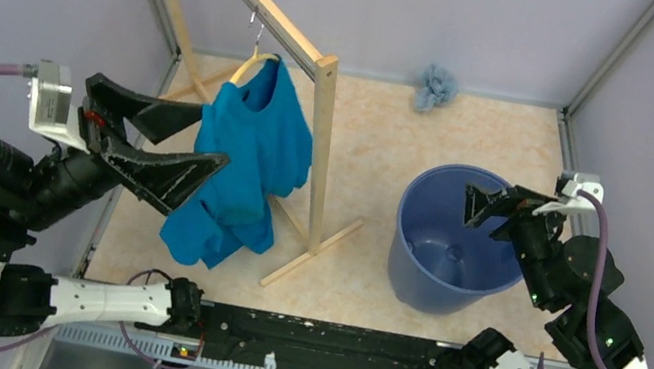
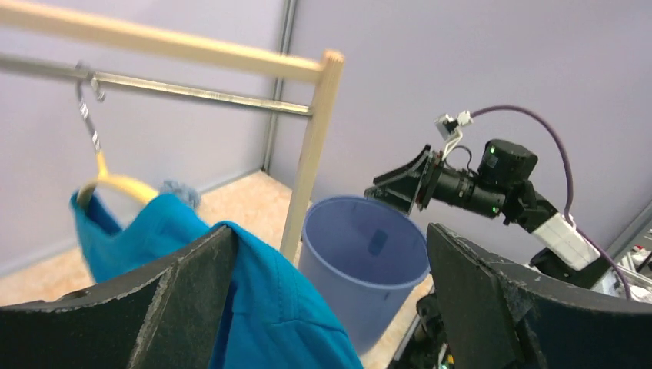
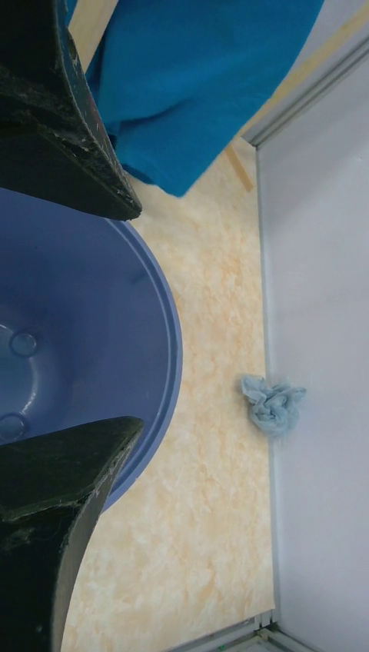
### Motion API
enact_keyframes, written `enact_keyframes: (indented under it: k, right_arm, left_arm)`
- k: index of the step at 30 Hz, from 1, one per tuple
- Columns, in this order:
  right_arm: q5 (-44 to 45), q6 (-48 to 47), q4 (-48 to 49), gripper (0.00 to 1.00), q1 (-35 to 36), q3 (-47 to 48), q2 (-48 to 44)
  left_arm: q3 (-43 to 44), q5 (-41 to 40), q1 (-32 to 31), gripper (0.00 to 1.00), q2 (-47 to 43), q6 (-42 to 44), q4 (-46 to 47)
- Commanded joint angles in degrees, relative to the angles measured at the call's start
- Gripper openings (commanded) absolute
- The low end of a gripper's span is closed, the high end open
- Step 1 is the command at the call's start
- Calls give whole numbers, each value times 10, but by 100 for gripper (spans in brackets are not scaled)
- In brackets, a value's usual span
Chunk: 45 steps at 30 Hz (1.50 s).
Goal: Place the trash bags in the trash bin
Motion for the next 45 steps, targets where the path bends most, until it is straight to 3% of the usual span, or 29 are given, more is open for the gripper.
enact_keyframes:
  k: [1, 8, 11, 16, 19, 22, 26, 30, 34, 45]
  right_arm:
    - [-25, 1, -15, 99, 5, 28, 3]
    - [-19, -3, -10, 99, 5, 18, -12]
    - [-20, -10, 2, 99, 5, 15, -5]
    - [-27, -13, 20, 99, 5, 11, 16]
    - [-37, -17, 29, 99, 5, 8, 30]
    - [-44, -21, 32, 99, 5, 9, 44]
    - [-62, -25, 44, 99, 5, 6, 48]
    - [-75, -29, 50, 99, 5, 3, 48]
    - [-72, -32, 43, 99, 5, 1, 43]
    - [-62, -29, 49, 99, 5, -24, 22]
  left_arm:
    - [71, 0, -3, 99, 66, 75, -1]
    - [-32, -269, -3, 99, -38, -14, -12]
    - [-51, -304, -3, 99, -90, -57, -22]
    - [-68, -290, -3, 99, -117, -99, -51]
    - [-60, -225, -3, 99, -106, -64, -18]
    - [-42, -61, -3, 99, -74, 11, 53]
    - [46, 166, -3, 99, 42, 43, 29]
    - [27, 316, -3, 99, 106, 50, 39]
    - [-23, 360, -3, 99, 126, 39, 77]
    - [-231, 279, -3, 99, 140, -62, 124]
